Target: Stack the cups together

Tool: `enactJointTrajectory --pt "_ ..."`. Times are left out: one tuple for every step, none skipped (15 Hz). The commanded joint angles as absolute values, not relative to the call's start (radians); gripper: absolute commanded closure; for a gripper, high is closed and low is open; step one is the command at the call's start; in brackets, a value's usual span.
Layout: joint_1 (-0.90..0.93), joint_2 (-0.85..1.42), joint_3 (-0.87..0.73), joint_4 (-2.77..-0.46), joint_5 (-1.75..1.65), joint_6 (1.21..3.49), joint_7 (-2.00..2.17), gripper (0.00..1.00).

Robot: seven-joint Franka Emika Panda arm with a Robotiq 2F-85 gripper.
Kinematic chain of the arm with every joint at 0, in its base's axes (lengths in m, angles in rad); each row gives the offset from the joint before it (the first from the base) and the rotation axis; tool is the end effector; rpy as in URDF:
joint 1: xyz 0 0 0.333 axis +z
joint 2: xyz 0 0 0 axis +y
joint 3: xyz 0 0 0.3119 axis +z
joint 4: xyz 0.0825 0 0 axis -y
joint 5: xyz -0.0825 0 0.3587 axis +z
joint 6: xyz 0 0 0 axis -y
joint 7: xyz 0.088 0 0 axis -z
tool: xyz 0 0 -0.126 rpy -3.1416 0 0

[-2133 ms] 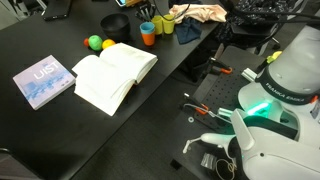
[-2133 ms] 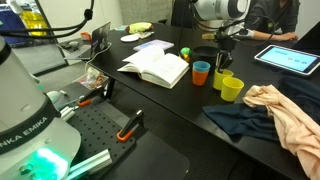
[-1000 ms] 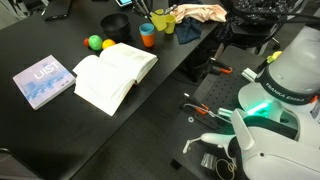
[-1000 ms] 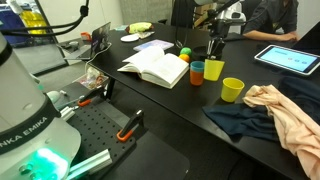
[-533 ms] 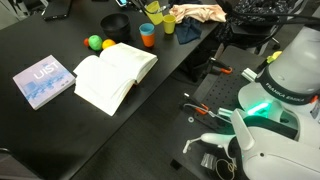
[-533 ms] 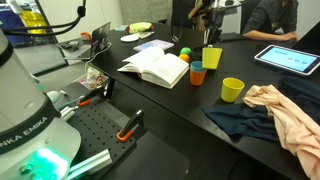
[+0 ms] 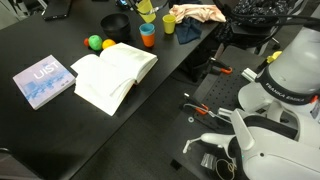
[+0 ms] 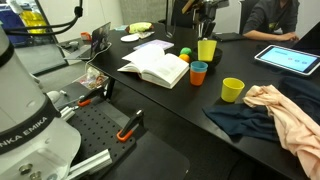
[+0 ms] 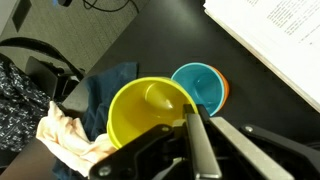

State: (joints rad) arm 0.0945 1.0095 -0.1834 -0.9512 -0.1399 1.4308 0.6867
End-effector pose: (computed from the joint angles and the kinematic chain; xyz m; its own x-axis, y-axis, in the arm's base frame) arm 0.6846 -0.0386 0.2267 0.7010 -0.6846 -0.1999 -0.5122 -0.6783 0.5269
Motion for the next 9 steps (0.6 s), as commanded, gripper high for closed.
enactJointTrajectory --pt "0.1 1.017 -0.178 -0.921 -0.143 1.414 0.675 0.93" --pt "0.1 1.018 -0.175 -0.924 -0.142 1.416 0.674 0.93" --pt "0.099 1.019 -0.172 -0.925 -0.139 1.416 0.675 0.93" --pt "0.099 1.021 -0.169 -0.926 -0.137 1.421 0.675 0.93" --pt "0.099 1.022 -0.164 -0.929 -0.134 1.427 0.675 0.93" --pt "0.1 1.024 -0.161 -0.93 -0.132 1.433 0.678 0.93" --pt "0.102 1.024 -0.158 -0.936 -0.134 1.453 0.68 0.93" --pt "0.101 1.026 -0.153 -0.936 -0.132 1.463 0.68 0.93" --pt "0.1 1.026 -0.149 -0.937 -0.13 1.467 0.682 0.93"
